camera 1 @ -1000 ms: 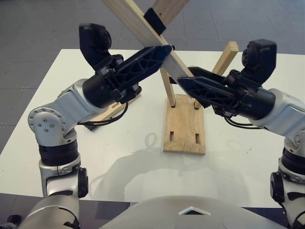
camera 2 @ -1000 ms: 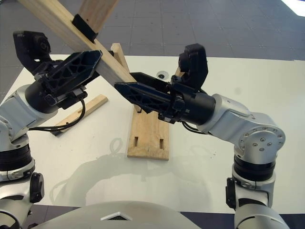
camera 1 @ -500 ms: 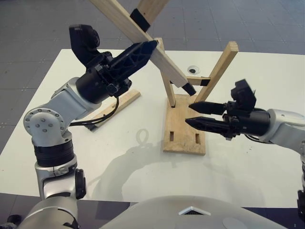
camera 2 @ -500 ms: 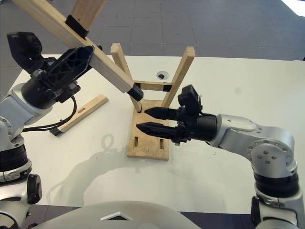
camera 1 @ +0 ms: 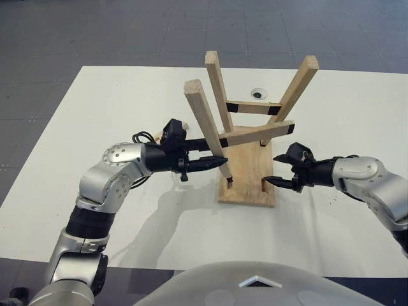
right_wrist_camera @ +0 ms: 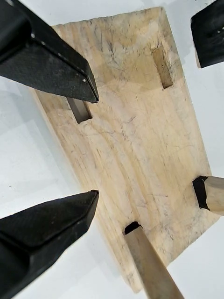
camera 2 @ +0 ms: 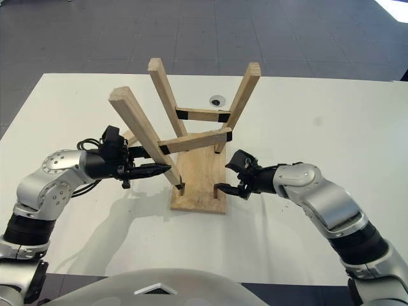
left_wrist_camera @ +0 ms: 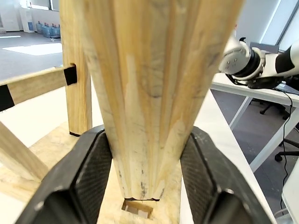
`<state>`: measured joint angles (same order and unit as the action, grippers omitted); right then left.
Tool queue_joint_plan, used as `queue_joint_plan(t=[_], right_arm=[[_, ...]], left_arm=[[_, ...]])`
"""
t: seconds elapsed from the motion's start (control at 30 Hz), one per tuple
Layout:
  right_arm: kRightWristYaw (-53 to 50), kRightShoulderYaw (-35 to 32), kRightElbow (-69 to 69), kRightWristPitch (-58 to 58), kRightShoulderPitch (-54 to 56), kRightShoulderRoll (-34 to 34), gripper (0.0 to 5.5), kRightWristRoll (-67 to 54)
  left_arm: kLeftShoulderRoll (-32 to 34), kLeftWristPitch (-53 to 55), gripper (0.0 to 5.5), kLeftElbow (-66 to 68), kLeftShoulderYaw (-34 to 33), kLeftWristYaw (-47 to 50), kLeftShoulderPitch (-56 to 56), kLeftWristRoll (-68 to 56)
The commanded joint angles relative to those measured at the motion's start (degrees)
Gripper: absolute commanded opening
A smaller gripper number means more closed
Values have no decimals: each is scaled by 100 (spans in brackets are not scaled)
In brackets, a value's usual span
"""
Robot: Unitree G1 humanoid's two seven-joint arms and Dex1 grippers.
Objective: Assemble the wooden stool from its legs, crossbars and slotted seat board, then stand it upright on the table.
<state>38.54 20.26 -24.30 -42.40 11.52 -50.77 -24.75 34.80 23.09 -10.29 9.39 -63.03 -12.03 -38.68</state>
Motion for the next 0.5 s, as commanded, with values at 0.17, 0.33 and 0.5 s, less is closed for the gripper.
queue_joint_plan(t=[0.17,0.33,0.5], right_arm=[[239,365,73,151,29,154,345,812],[352,396,452,470,101,110,345,1351],[517,378,662,778,37,107,345,1664]], left_arm=[[-360,-521,207,506,210,-354,-33,575],[-454,-790,207,741,255,-514,-26,860],[-574,-884,206,797,310,-649,21,946]])
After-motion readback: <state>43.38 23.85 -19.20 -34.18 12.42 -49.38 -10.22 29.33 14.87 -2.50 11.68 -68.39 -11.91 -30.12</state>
